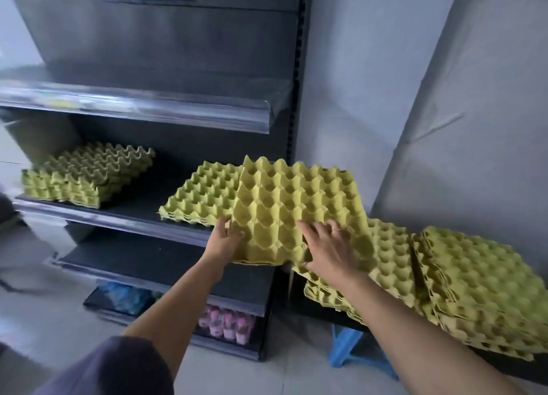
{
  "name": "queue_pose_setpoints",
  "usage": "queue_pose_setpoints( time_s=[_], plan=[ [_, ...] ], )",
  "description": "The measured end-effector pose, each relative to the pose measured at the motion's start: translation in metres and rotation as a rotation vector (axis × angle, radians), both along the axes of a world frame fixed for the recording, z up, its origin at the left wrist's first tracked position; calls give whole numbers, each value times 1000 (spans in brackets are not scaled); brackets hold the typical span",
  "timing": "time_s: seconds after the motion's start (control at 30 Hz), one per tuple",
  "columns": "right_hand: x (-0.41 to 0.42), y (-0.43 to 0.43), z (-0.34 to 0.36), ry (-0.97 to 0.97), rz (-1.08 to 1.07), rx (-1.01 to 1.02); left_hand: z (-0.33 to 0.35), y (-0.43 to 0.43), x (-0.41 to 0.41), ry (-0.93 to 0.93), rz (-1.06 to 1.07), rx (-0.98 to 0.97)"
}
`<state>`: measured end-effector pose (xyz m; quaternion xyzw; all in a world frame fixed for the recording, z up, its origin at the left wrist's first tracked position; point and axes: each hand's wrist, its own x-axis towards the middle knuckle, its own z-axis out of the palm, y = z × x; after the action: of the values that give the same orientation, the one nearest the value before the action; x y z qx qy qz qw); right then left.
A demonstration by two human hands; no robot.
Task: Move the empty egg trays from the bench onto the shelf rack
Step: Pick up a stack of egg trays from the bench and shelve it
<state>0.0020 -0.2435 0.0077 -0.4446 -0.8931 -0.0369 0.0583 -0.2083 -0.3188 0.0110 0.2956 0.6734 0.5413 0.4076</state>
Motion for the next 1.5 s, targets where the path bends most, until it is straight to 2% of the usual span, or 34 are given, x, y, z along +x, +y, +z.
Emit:
queue_pose_setpoints(
  time_s=[0.2, 0.27, 0.33, 0.43, 0.5, 0.53, 0.7, 0.83, 0.9, 1.07, 1.2, 1.5],
  plan=[
    [-129, 10, -1, 22, 28, 4, -1, 1, -117, 276, 44, 20],
    [-169, 14, -2, 28, 11, -6, -2, 7, -155, 508, 39, -5],
    [-201, 18, -2, 38, -19, -36, 0, 12, -182, 837, 7, -66],
    [-242, 29, -3, 48, -57, -75, -5, 24, -217, 1289, -156, -76],
    [-262, 38, -2, 45, -69, -99, -12, 36, -231, 1507, -239, -14],
    [-272, 43, -3, 42, -74, -114, -15, 44, -236, 1552, -276, 2],
    [-309, 67, -15, -9, -75, -165, -33, 72, -260, 1546, -305, -43],
    [-322, 72, -33, -110, -51, -219, -53, 81, -272, 1437, -388, -235],
    [-324, 75, -36, -125, -37, -227, -56, 80, -273, 1414, -390, -254],
    [-315, 78, -30, -128, 15, -177, -50, 80, -261, 1431, -337, -122],
    [-295, 72, -14, 14, 19, -111, -36, 92, -239, 1463, -365, -27],
    [-182, 77, 16, 195, -105, 121, 8, 120, -143, 1512, -432, 178]
  ],
)
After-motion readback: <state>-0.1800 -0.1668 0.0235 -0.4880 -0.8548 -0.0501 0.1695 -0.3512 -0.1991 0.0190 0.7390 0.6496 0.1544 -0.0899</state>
